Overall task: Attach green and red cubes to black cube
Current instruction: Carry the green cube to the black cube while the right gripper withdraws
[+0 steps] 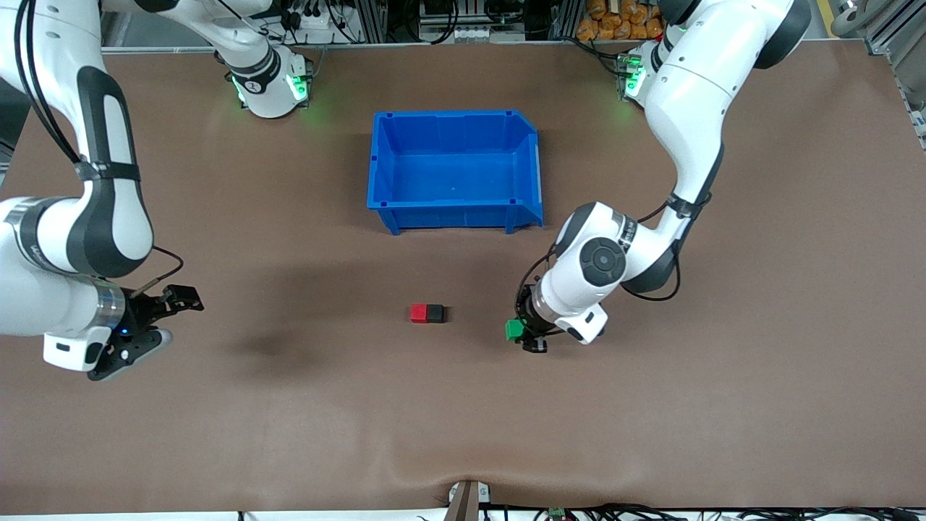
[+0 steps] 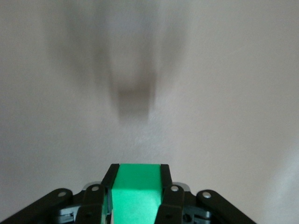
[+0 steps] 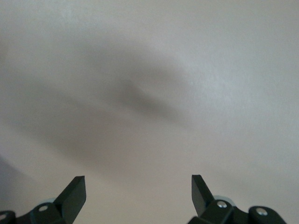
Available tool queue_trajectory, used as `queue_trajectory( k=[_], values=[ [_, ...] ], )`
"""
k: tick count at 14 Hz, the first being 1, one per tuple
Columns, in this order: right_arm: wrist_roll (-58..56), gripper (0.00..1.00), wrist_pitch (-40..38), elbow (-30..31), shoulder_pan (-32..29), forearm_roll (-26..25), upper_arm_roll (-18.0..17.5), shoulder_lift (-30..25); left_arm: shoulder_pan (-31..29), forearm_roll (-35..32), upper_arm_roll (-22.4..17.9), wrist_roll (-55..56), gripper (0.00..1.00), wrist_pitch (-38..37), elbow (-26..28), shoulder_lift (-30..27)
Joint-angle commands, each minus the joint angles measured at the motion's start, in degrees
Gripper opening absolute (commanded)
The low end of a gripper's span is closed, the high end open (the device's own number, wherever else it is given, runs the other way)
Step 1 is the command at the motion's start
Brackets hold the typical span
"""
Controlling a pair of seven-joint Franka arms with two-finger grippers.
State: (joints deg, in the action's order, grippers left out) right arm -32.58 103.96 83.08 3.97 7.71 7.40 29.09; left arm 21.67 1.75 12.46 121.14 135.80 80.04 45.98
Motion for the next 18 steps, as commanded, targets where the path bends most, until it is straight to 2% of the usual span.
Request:
queue_trajectory(
  k=[1,5,8,12,18],
  values=[
    [5.0,1.00,0.5,7.1,-0.8,-0.1,-0.2,-6.5,2.2,0.8,-0.8,0.7,0.00,-0.5,-4.4,2.8],
    [8.1,1.00,-1.7,8.6,-1.1,-0.1,3.0,-10.9,4.6,0.8,-0.9,1.3,0.00,-0.4,-9.1,6.7],
    [13.8,1.00,-3.1,7.8,-1.1,-0.2,3.8,-14.1,7.8,0.8,-2.3,1.4,0.00,-0.4,-11.3,9.6],
    [16.4,1.00,-8.6,6.0,-1.0,-0.2,3.9,-17.3,10.5,0.9,-3.7,2.3,0.00,-0.2,-13.9,12.2],
    [19.6,1.00,-14.2,6.3,-3.4,-0.5,3.4,-23.1,12.7,0.9,-4.4,2.3,0.00,1.6,-14.1,13.5]
  ],
)
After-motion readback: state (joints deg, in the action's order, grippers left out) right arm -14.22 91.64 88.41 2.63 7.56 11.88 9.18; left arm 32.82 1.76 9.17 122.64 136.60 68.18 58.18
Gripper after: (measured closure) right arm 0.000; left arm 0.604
